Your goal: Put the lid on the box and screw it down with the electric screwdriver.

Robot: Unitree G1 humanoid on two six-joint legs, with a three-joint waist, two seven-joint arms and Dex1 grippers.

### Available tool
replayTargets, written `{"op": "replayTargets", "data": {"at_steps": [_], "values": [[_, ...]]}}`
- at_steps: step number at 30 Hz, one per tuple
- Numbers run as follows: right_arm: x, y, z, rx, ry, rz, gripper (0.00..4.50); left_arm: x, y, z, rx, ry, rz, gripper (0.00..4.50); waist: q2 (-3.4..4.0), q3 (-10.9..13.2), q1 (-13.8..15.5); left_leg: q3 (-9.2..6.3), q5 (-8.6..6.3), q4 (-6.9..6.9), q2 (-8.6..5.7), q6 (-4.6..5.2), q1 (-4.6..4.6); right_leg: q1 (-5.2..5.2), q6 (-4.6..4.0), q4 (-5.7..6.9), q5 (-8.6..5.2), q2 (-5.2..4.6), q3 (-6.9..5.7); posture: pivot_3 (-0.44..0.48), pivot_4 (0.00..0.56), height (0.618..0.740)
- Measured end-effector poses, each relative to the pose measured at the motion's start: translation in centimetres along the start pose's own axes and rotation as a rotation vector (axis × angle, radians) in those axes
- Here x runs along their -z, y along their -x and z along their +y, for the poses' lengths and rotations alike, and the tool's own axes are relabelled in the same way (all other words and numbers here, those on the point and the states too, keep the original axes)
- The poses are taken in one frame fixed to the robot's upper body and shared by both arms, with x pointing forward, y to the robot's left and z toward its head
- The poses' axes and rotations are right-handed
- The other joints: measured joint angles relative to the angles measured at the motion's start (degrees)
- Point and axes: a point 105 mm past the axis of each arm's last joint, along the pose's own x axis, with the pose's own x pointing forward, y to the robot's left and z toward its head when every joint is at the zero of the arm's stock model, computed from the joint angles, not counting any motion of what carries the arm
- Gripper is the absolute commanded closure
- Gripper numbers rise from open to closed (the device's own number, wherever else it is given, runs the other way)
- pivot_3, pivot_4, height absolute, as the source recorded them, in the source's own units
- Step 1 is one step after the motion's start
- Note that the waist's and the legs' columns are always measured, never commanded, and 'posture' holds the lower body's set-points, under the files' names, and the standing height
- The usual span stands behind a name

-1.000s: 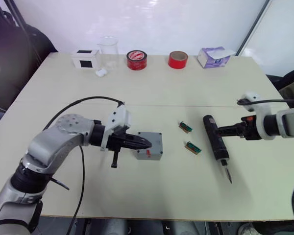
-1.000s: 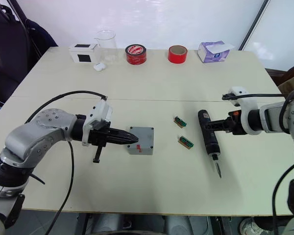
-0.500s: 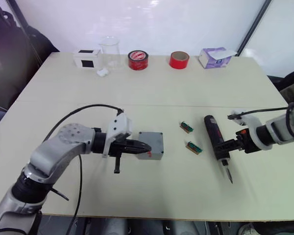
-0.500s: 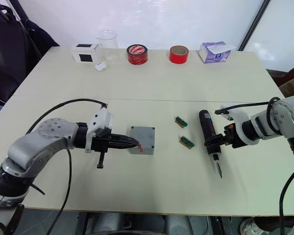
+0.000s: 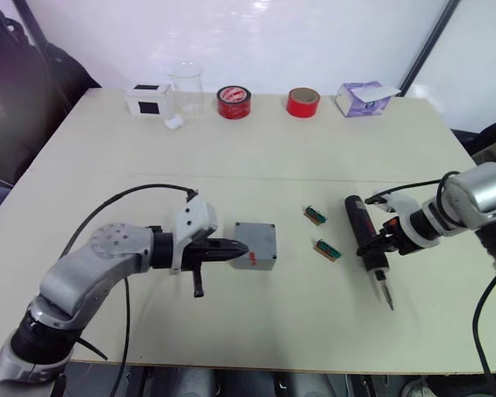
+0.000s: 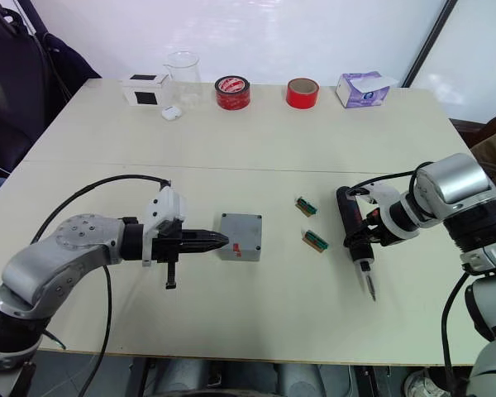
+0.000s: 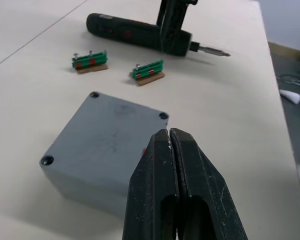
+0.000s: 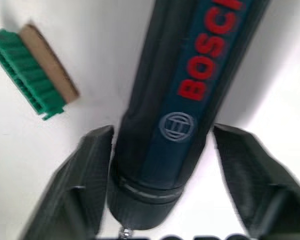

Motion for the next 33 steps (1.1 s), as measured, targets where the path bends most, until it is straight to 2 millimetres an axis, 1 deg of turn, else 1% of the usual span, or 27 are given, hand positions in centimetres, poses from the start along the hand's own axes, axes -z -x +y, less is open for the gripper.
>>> {"op": "replayTargets", "data": {"at_steps": [4,8,10,12,13,16,18,19,20,21,22,23,24,25,26,27,28,29,31,32,33], "values": [[0.0,-0.1,-0.3,0.014,0.006,0.01,2.63,-0.1,-0.1,0.0,-0.004,0.002,-0.006,4.5,-0.08,0.0,0.0,0.0,0.0,0.0,-0.01,0.0,0.01,0.04,0.0,-0.01,0.0,0.0,-0.03,0.0,0.15,0.74],[-0.6,-0.2,-0.4,0.005,-0.011,-0.003,2.63,-0.1,-0.1,0.4,-0.01,0.007,-0.01,4.5,-0.2,-0.1,-0.1,0.01,0.0,0.05,-0.01,-0.01,0.08,0.12,-0.03,-0.02,0.0,0.0,-0.03,0.0,0.15,0.74],[-1.3,0.0,-1.0,0.017,-0.023,-0.03,2.63,0.0,0.0,0.9,-0.015,0.02,-0.012,4.5,-0.12,-0.1,-0.2,0.06,0.0,0.19,-0.02,0.0,0.05,0.12,-0.05,-0.01,0.01,-0.02,0.01,0.0,0.15,0.74],[-2.2,0.7,-1.9,0.065,-0.028,-0.071,2.63,0.2,0.2,1.2,-0.017,0.031,-0.015,4.5,0.12,0.1,-0.2,0.08,0.0,0.3,-0.02,0.0,-0.05,0.03,-0.03,0.04,0.01,-0.03,0.02,0.0,0.15,0.74],[-3.3,1.8,-2.5,0.096,-0.036,-0.133,2.63,0.5,0.4,1.7,-0.022,0.048,-0.016,4.5,0.35,0.2,-0.1,0.1,0.0,0.34,-0.03,0.0,-0.12,-0.07,-0.02,0.08,0.02,-0.03,0.03,0.0,0.15,0.74],[-6.4,5.2,-2.8,0.13,-0.001,-0.346,2.63,0.7,0.9,3.1,-0.049,0.051,-0.008,4.5,0.46,0.3,0.0,0.17,0.01,0.33,-0.02,-0.02,-0.2,-0.22,0.04,0.32,0.04,0.03,0.0,0.0,0.15,0.74],[-9.3,7.8,-2.3,0.146,0.05,-0.607,2.63,0.8,1.1,3.7,-0.054,0.046,-0.007,4.5,0.45,0.3,0.0,0.19,0.02,0.23,0.03,-0.04,-0.2,-0.27,0.05,0.31,0.03,0.1,-0.02,0.0,0.15,0.74],[-10.6,9.2,-1.7,0.143,0.089,-0.776,2.63,0.7,1.1,4.0,-0.052,0.049,-0.016,4.5,0.44,0.3,0.0,0.2,0.07,0.11,0.04,-0.12,-0.21,-0.31,0.06,0.25,0.03,0.11,-0.03,0.0,0.15,0.74],[-11.4,10.3,-0.7,0.129,0.127,-0.925,2.63,0.5,0.9,4.1,-0.047,0.048,-0.025,4.5,0.44,0.3,0.0,0.17,0.11,-0.03,0.04,-0.19,-0.21,-0.32,0.06,0.16,0.03,0.13,-0.03,0.0,0.15,0.74],[-11.7,11.4,0.9,0.095,0.173,-1.092,2.63,0.3,0.7,4.2,-0.037,0.05,-0.034,4.5,0.44,0.3,0.1,0.16,0.18,-0.12,0.04,-0.31,-0.22,-0.36,0.11,0.16,0.0,0.13,-0.02,0.0,0.15,0.74],[-11.7,12.0,2.1,0.056,0.191,-1.185,2.63,0.3,0.5,4.2,-0.027,0.051,-0.036,4.5,0.45,0.2,0.1,0.14,0.32,-0.17,0.04,-0.57,-0.23,-0.36,0.12,0.15,-0.01,0.13,-0.03,0.0,0.15,0.74],[-11.5,12.5,4.1,-0.011,0.201,-1.289,2.63,0.2,0.3,4.3,-0.016,0.051,-0.037,4.5,0.45,0.3,0.1,0.11,0.37,-0.19,0.05,-0.65,-0.26,-0.38,0.13,0.27,-0.02,0.14,-0.07,0.0,0.15,0.74],[-11.2,12.9,6.0,-0.076,0.208,-1.357,2.63,0.1,0.1,4.4,-0.007,0.05,-0.039,4.5,0.46,0.3,0.1,0.12,0.4,-0.18,0.05,-0.7,-0.31,-0.44,0.13,0.33,-0.02,0.13,-0.06,0.0,0.15,0.74],[-10.8,13.2,7.7,-0.132,0.222,-1.402,2.63,0.0,-0.1,4.6,0.0,0.047,-0.042,4.5,0.46,0.3,0.1,0.14,0.4,-0.14,0.04,-0.71,-0.33,-0.45,0.13,0.35,-0.01,0.09,-0.05,0.0,0.15,0.74],[-10.6,13.4,8.4,-0.145,0.232,-1.423,2.63,-0.1,-0.2,4.6,0.003,0.044,-0.045,4.5,0.46,0.3,0.0,0.15,0.4,-0.11,0.02,-0.71,-0.33,-0.43,0.13,0.36,-0.01,0.07,-0.05,0.0,0.15,0.74],[-9.9,13.6,9.6,-0.145,0.251,-1.462,2.63,-0.1,-0.4,4.8,0.013,0.038,-0.047,4.5,0.45,0.3,0.1,0.16,0.4,-0.04,-0.01,-0.69,-0.3,-0.36,0.13,0.27,-0.01,0.02,-0.05,0.0,0.15,0.74],[-9.3,13.4,10.5,-0.137,0.28,-1.476,2.63,0.1,-0.5,4.9,0.017,0.035,-0.04,4.5,0.44,0.2,0.2,0.13,0.37,-0.04,-0.04,-0.64,-0.22,-0.25,0.12,0.21,0.0,0.0,-0.07,0.0,0.15,0.74],[-8.7,12.8,11.3,-0.138,0.303,-1.475,2.63,0.4,-0.8,5.0,0.023,0.037,-0.029,4.5,0.43,0.2,0.2,0.11,0.24,-0.04,-0.05,-0.41,-0.13,-0.13,0.11,0.2,0.0,-0.01,-0.07,0.0,0.15,0.74],[-7.9,11.4,12.6,-0.175,0.316,-1.452,2.63,0.7,-1.3,5.2,0.029,0.031,-0.017,4.5,0.42,0.2,0.1,0.09,0.19,-0.01,-0.06,-0.32,-0.09,-0.08,0.1,0.2,0.01,0.0,-0.08,0.0,0.15,0.74],[-7.5,10.3,13.4,-0.21,0.315,-1.428,2.63,0.8,-1.8,5.2,0.04,0.018,-0.012,4.5,0.43,0.2,0.0,0.09,0.2,0.0,-0.06,-0.32,-0.09,-0.08,0.1,0.21,0.02,0.0,-0.07,0.0,0.15,0.74],[-7.2,9.8,14.0,-0.233,0.315,-1.417,2.63,0.8,-2.0,5.2,0.049,0.01,-0.012,4.5,0.43,0.2,0.0,0.08,0.2,0.01,-0.06,-0.32,-0.09,-0.1,0.1,0.24,0.02,0.01,-0.07,0.0,0.15,0.74]]}}
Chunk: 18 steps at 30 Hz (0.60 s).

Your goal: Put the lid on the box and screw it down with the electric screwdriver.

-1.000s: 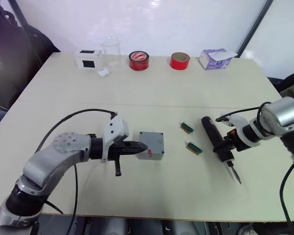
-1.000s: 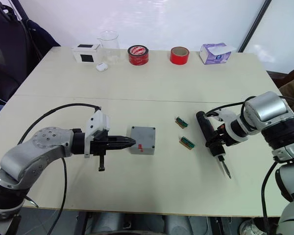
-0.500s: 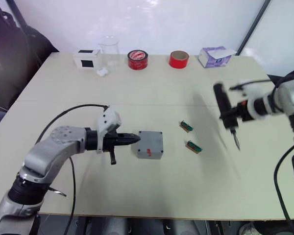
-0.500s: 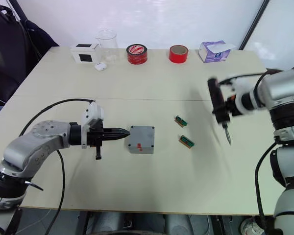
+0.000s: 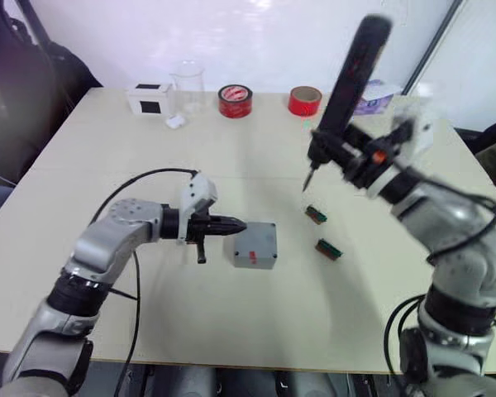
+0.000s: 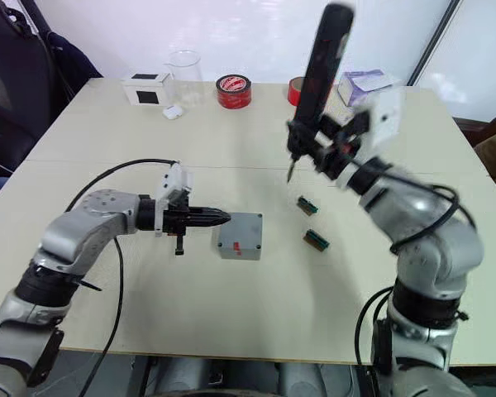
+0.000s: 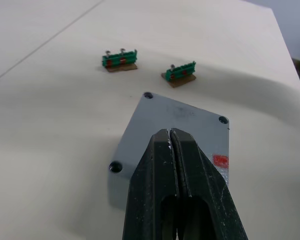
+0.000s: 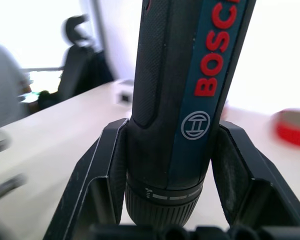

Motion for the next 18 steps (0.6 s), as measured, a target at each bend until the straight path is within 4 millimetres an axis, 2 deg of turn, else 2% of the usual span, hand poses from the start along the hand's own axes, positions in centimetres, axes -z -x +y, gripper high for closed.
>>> {"op": "replayTargets", "data": {"at_steps": [6,10,18], "values": [[0.8,0.1,2.3,-0.063,0.003,-0.022,2.63,0.0,-1.0,-0.4,0.05,-0.033,0.02,4.5,0.0,0.0,-0.1,-0.05,0.0,0.0,0.03,0.0,0.01,-0.03,0.0,0.07,-0.01,0.06,-0.01,0.0,0.15,0.74],[2.2,0.2,3.1,-0.08,-0.022,0.002,2.63,1.4,-1.1,-1.0,0.069,-0.055,0.095,4.5,0.0,0.0,-0.1,-0.04,0.0,0.0,0.03,0.0,0.02,-0.03,0.0,0.08,-0.01,0.06,0.0,0.0,0.15,0.74],[3.4,-0.2,4.4,-0.114,-0.009,0.0,2.63,1.5,-1.0,-1.0,0.06,-0.092,0.108,4.5,-0.01,0.0,0.0,-0.05,0.0,0.0,0.03,0.0,0.05,-0.02,-0.01,0.13,-0.01,0.06,0.0,0.0,0.15,0.74]]}}
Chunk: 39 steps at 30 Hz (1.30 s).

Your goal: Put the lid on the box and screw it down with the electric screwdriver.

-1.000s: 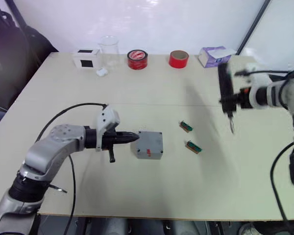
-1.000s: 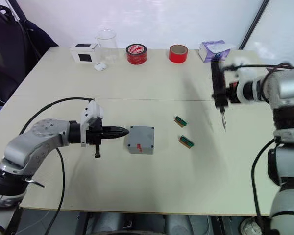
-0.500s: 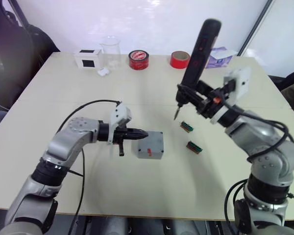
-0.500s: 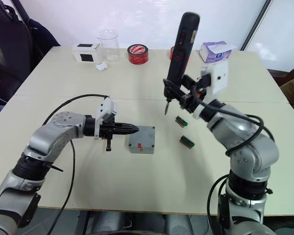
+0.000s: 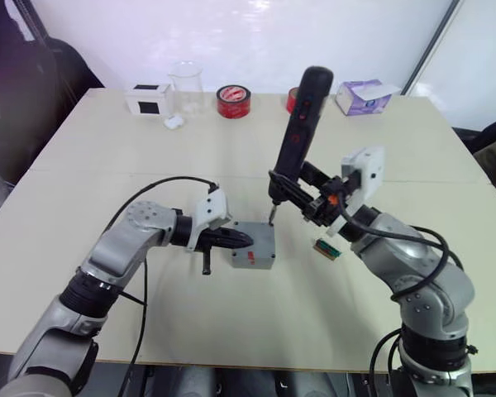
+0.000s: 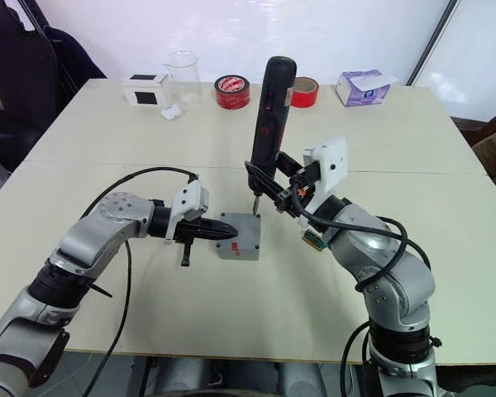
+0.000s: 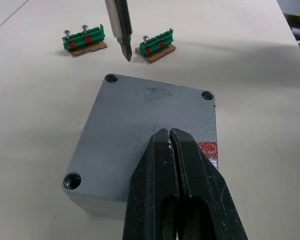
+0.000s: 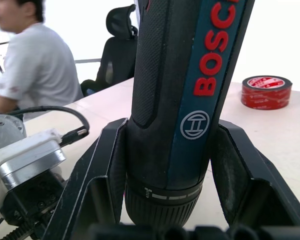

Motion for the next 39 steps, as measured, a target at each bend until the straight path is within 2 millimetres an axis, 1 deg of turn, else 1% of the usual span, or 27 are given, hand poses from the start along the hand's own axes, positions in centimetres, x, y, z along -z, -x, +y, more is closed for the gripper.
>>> {"op": "replayTargets", "data": {"at_steps": [8,18,22,27,32,39], "values": [[1.6,-0.3,-0.9,0.046,0.035,0.017,2.63,0.0,0.1,0.1,-0.013,0.017,0.004,4.5,0.0,0.0,0.0,0.0,0.0,0.0,0.0,0.0,0.02,0.0,0.0,0.05,0.0,0.0,0.0,0.0,0.15,0.74],[2.2,-0.2,-0.9,0.051,0.065,0.012,2.63,-0.1,0.1,-0.1,-0.018,0.025,0.011,4.5,0.0,0.0,0.0,0.0,0.01,0.0,0.0,-0.01,0.03,0.0,0.0,0.06,0.0,0.0,0.0,0.0,0.15,0.74],[2.5,0.0,-0.6,0.041,0.077,0.009,2.63,0.0,0.1,-0.1,-0.017,0.035,0.013,4.5,-0.03,-0.1,0.0,-0.01,0.01,0.0,0.0,-0.01,0.08,0.04,0.0,0.07,-0.01,0.0,0.0,0.0,0.15,0.74],[3.1,0.4,-0.6,0.046,0.084,0.024,2.63,0.3,0.1,-0.3,-0.015,0.044,0.014,4.5,-0.12,-0.3,0.0,0.0,0.0,0.0,0.01,0.0,0.38,0.32,-0.02,0.06,-0.02,0.0,0.0,0.0,0.15,0.74],[3.5,0.6,-0.7,0.049,0.092,0.043,2.63,0.7,0.0,-0.5,-0.015,0.048,0.024,4.5,-0.21,-0.4,-0.1,-0.03,-0.02,-0.08,0.04,0.02,0.96,0.84,-0.21,0.05,-0.14,0.0,0.04,0.0,0.15,0.74],[4.0,0.4,-0.5,0.05,0.119,0.069,2.63,0.9,0.0,-0.5,-0.018,0.038,0.031,4.5,-0.2,-0.8,-0.1,-0.09,-0.02,-0.08,0.06,0.02,1.01,0.88,-0.23,0.07,-0.15,0.01,0.04,0.0,0.15,0.74]]}}
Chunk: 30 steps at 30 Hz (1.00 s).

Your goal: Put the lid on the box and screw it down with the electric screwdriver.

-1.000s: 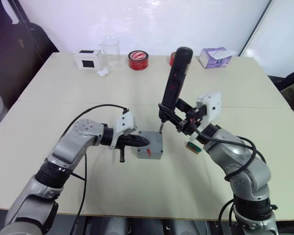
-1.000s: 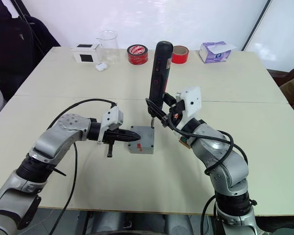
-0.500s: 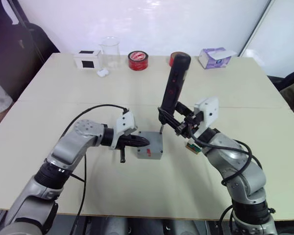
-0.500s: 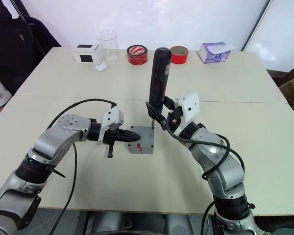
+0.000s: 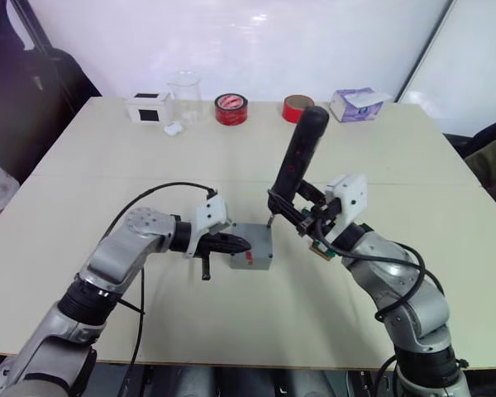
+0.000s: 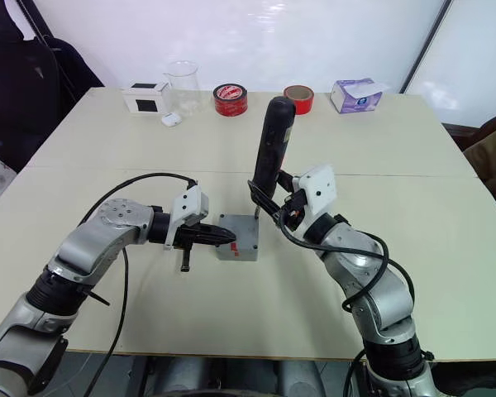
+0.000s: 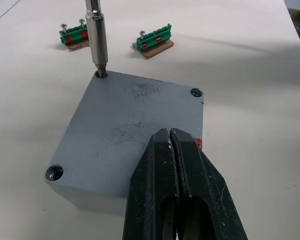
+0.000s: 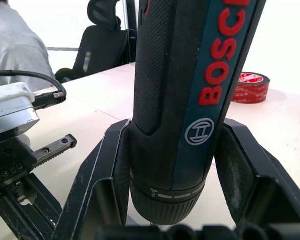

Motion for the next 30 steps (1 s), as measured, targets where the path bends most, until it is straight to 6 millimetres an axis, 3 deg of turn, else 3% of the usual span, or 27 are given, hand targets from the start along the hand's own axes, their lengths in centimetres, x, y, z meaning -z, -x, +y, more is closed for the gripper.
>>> {"op": "replayTargets", "data": {"at_steps": [8,30], "values": [[0.4,-1.1,0.1,0.002,0.011,0.025,2.63,0.4,0.0,0.1,-0.004,-0.002,0.0,4.5,-0.22,-0.5,0.0,-0.02,0.0,0.0,0.01,0.01,0.05,0.08,-0.02,-0.02,-0.01,0.0,0.0,0.0,0.15,0.74],[0.8,-1.2,-0.4,0.057,-0.06,-0.023,2.63,0.5,-0.6,-0.2,-0.031,0.018,-0.01,4.5,-0.3,-0.7,0.0,-0.04,-0.06,-0.13,0.08,0.07,0.46,0.48,-0.2,-0.27,-0.12,-0.07,0.0,0.0,0.15,0.74]]}}
